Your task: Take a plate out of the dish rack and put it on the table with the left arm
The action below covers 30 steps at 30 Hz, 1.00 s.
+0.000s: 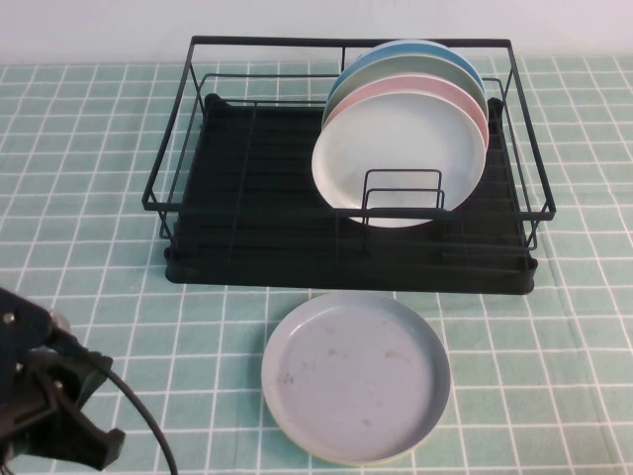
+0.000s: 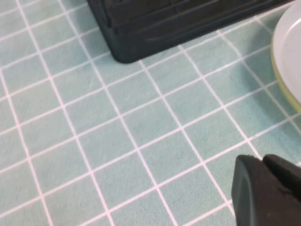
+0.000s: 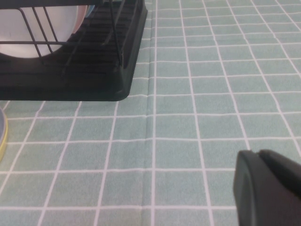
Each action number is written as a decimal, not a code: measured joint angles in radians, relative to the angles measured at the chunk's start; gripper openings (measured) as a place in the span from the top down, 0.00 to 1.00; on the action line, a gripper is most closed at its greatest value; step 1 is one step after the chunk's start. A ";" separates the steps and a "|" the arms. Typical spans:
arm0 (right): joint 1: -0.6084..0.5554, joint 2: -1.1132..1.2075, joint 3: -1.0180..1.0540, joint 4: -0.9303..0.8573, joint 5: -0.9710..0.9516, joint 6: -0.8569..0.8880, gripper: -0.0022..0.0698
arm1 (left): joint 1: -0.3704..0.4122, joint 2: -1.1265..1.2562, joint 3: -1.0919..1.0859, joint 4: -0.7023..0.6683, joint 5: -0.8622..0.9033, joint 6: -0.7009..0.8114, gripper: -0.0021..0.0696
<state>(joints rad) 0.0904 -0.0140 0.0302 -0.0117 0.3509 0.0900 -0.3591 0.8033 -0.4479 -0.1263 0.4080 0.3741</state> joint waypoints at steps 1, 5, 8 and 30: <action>0.000 0.000 0.000 0.000 0.000 0.000 0.99 | 0.000 -0.005 0.002 0.012 0.005 -0.017 0.97; 0.000 0.000 0.000 0.000 0.000 0.000 1.00 | 0.000 -0.033 0.019 0.052 0.015 -0.088 0.97; 0.000 0.000 0.000 0.000 0.000 0.000 1.00 | 0.006 -0.083 0.055 0.111 0.021 -0.177 0.97; 0.000 0.000 0.000 0.000 0.000 0.000 0.99 | 0.217 -0.756 0.473 0.193 -0.171 -0.458 0.97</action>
<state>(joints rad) 0.0904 -0.0140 0.0302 -0.0117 0.3509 0.0900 -0.1421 0.0477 0.0248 0.0669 0.2370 -0.0840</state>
